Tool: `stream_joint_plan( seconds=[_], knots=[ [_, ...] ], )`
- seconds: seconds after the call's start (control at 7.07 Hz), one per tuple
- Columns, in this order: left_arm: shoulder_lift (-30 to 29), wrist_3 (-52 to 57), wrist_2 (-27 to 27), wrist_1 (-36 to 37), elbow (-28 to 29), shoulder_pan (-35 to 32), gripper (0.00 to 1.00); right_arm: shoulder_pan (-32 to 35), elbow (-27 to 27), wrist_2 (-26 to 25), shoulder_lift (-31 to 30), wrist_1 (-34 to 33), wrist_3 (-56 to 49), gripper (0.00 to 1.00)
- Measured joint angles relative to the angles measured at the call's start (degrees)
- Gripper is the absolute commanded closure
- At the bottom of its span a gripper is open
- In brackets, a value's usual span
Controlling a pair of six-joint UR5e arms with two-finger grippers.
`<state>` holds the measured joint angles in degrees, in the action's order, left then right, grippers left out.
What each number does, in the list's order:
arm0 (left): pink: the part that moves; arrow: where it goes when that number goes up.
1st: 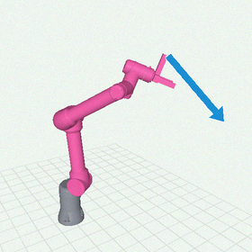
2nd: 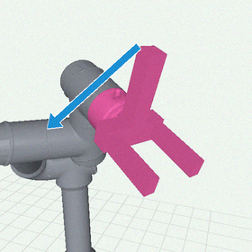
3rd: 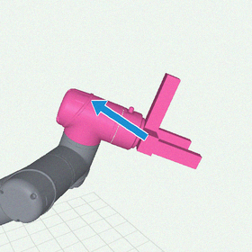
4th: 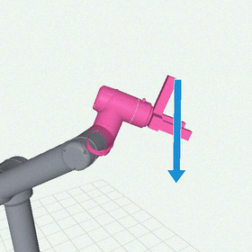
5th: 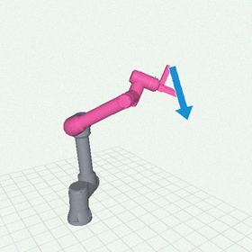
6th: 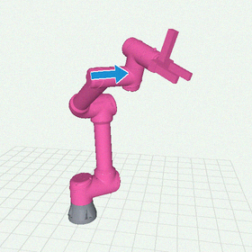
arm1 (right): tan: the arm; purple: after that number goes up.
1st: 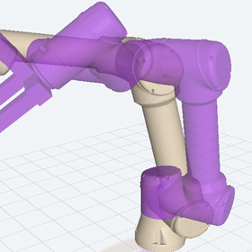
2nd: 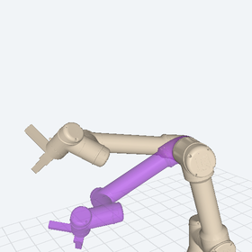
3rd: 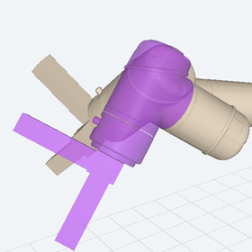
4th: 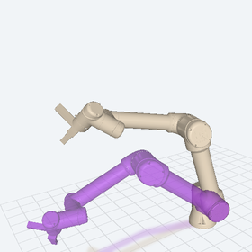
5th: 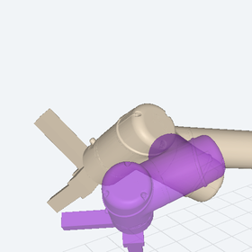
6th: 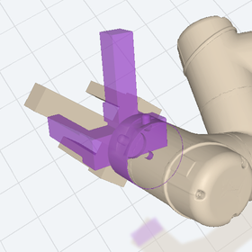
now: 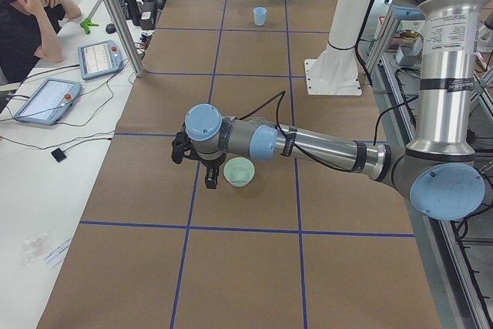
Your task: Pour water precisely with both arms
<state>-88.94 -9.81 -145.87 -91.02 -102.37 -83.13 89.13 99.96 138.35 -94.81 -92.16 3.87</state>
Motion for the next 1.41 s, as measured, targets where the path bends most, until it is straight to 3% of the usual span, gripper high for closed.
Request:
stream_joint_plan(
  seconds=[0.14, 0.42, 0.71, 1.13, 1.27, 1.41],
  knots=[
    [1.3, -4.86, 1.88, -4.63, 0.03, 3.04, 0.0, -0.01, -0.02, -0.01, -0.06, 0.0, 0.0, 0.0],
    [5.65, -20.07, 9.76, -20.69, 1.05, 12.09, 0.0, -0.01, -0.02, -0.01, -0.17, 0.03, 0.0, 0.0],
    [6.57, -28.3, 13.3, -35.16, 7.94, 18.04, 0.0, -0.02, -0.05, -0.01, -0.2, 0.03, 0.02, 0.0],
    [5.01, -31.07, 13.76, -42.67, 14.54, 20.47, 0.0, -0.01, -0.11, -0.01, -0.26, 0.0, 0.07, 0.0],
    [4.57, -31.23, 13.75, -42.91, 14.9, 22.21, 0.08, 0.0, -0.28, -0.03, -0.28, 0.03, 0.03, 0.0],
    [4.23, -31.36, 13.67, -42.98, 15.0, 23.82, 0.7, 0.02, -0.39, -0.07, -0.28, 0.04, 0.01, 0.0]
  ],
)
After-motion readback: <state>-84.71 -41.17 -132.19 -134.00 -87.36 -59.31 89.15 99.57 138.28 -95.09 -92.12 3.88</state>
